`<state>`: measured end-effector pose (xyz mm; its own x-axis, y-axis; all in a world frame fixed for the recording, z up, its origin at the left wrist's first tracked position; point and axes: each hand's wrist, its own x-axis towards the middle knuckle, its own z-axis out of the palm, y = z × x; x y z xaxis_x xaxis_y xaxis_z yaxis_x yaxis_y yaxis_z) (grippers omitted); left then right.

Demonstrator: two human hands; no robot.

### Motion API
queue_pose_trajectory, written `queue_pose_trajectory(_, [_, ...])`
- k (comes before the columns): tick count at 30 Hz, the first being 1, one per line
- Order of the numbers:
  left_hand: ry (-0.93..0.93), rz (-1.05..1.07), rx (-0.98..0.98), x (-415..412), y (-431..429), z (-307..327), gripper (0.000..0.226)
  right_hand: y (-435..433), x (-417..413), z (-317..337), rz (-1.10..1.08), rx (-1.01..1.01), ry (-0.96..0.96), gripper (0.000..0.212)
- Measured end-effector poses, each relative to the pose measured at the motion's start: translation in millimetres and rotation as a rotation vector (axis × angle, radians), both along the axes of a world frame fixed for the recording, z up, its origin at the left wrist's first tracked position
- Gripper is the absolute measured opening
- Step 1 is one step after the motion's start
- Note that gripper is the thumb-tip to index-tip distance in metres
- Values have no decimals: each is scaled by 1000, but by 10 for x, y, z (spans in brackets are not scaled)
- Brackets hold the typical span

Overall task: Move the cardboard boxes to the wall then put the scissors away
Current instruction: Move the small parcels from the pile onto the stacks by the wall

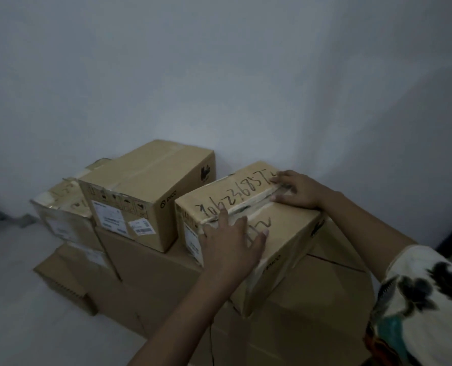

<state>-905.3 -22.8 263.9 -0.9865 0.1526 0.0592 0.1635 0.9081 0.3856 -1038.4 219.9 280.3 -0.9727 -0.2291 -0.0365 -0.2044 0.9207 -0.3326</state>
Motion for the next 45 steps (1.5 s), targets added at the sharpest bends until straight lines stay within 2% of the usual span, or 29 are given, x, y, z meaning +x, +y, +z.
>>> queue_pose_trajectory(3, [-5, -30, -81, -48, 8, -9, 64, 21, -72, -63, 20, 4, -20, 84])
queue_pose_trajectory(8, [-55, -155, -200, -144, -176, 84, 65, -21, -80, -73, -37, 200, -6, 87])
queue_pose_trajectory(11, [-181, -223, -276, -224, -376, 205, 87, -89, 57, -99, -126, 250, 42, 81])
queue_pose_trajectory(13, [-195, -261, -372, -254, -467, 266, 104, -161, 185, -108, -171, 300, 116, 75])
queue_pose_trajectory(16, [-144, -263, -575, -294, -534, 311, 119, -289, 406, -112, -188, 316, 226, 68])
queue_pose_trajectory(19, [-58, -295, -674, -447, -598, 324, 123, -455, 669, -92, -213, 180, 181, 70])
queue_pose_trajectory(24, [-51, -516, -559, -727, -608, 123, 119, -799, 1229, -36, -191, 27, 84, 104])
queue_pose_trajectory(27, [11, -524, -465, -781, -632, -77, 109, -971, 1471, -145, -167, 4, -2, 112])
queue_pose_trajectory(31, [68, -490, -425, -750, -646, -151, 111, -1074, 1514, -354, -129, 53, -60, 125])
queue_pose_trajectory(38, [66, -300, -357, -583, -403, -196, 131, -749, 1270, -317, 10, 74, -58, 108])
queue_pose_trajectory(45, [109, -174, -346, -381, -256, -253, 120, -555, 1151, -276, 112, 54, -56, 104])
